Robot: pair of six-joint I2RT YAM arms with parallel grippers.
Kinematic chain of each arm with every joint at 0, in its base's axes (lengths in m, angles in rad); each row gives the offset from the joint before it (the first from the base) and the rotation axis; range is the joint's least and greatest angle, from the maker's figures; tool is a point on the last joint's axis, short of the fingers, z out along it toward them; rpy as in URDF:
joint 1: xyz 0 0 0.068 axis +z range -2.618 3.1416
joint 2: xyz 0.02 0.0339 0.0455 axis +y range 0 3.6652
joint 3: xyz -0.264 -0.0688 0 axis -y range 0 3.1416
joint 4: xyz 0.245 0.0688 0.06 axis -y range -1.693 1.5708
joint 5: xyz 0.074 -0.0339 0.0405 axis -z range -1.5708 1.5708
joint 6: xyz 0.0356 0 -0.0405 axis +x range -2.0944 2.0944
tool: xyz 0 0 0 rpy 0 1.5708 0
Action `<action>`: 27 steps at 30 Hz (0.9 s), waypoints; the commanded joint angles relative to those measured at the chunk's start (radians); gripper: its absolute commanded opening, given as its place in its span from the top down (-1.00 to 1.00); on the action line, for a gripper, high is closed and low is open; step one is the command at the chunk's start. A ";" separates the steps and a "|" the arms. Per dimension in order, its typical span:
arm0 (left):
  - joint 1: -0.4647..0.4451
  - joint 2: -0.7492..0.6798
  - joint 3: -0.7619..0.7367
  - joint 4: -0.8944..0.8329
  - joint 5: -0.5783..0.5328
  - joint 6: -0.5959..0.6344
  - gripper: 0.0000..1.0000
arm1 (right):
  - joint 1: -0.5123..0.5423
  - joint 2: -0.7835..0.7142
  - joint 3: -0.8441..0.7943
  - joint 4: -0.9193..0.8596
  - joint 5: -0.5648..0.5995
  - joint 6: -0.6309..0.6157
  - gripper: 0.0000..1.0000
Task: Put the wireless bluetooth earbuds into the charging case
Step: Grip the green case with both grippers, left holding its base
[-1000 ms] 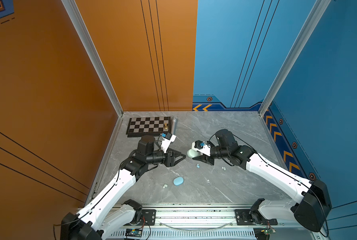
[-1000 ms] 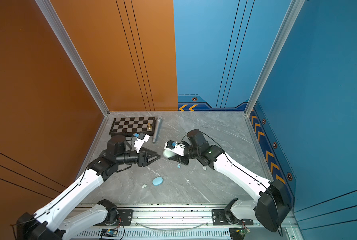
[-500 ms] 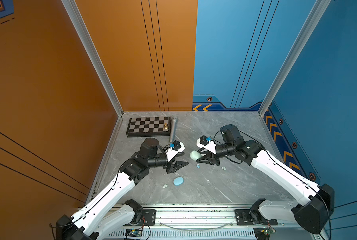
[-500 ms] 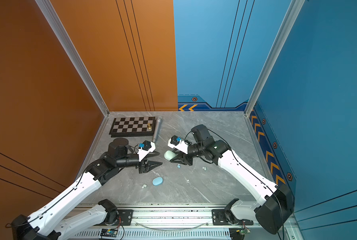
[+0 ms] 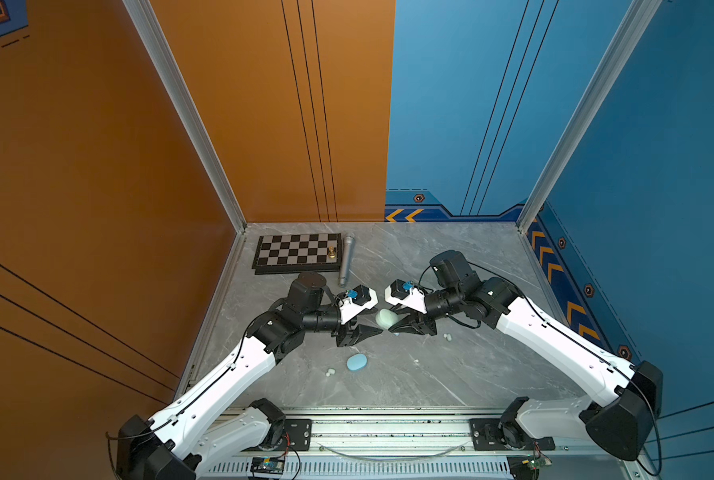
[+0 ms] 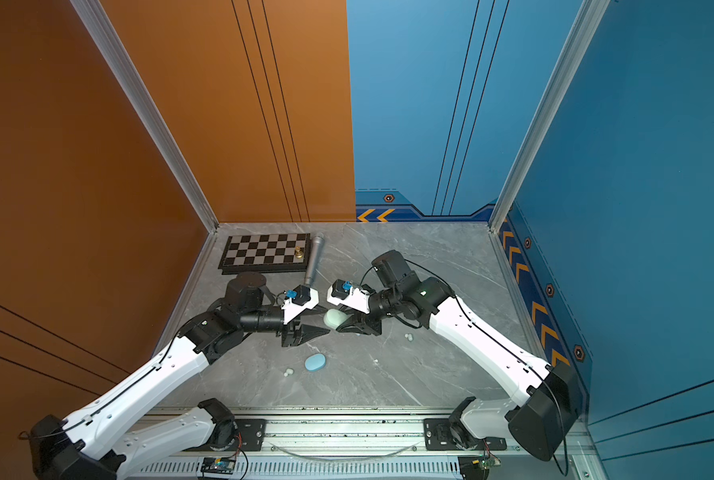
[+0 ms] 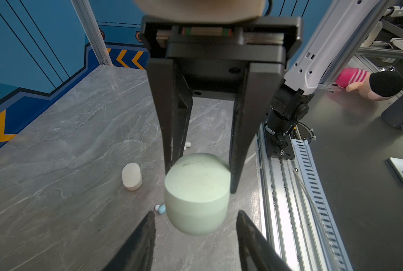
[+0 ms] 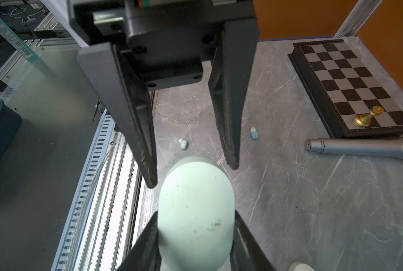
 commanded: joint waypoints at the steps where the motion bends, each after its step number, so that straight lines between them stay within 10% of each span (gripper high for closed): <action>1: -0.012 0.015 0.027 -0.011 0.044 0.023 -0.10 | 0.007 0.010 0.030 -0.026 0.027 -0.023 0.67; 14: -0.018 0.050 0.044 -0.004 0.055 0.033 0.09 | 0.050 0.018 0.025 -0.025 0.045 -0.023 0.67; 27: -0.013 0.044 0.031 -0.005 0.045 0.036 0.85 | -0.031 -0.012 -0.012 0.115 -0.015 0.139 0.36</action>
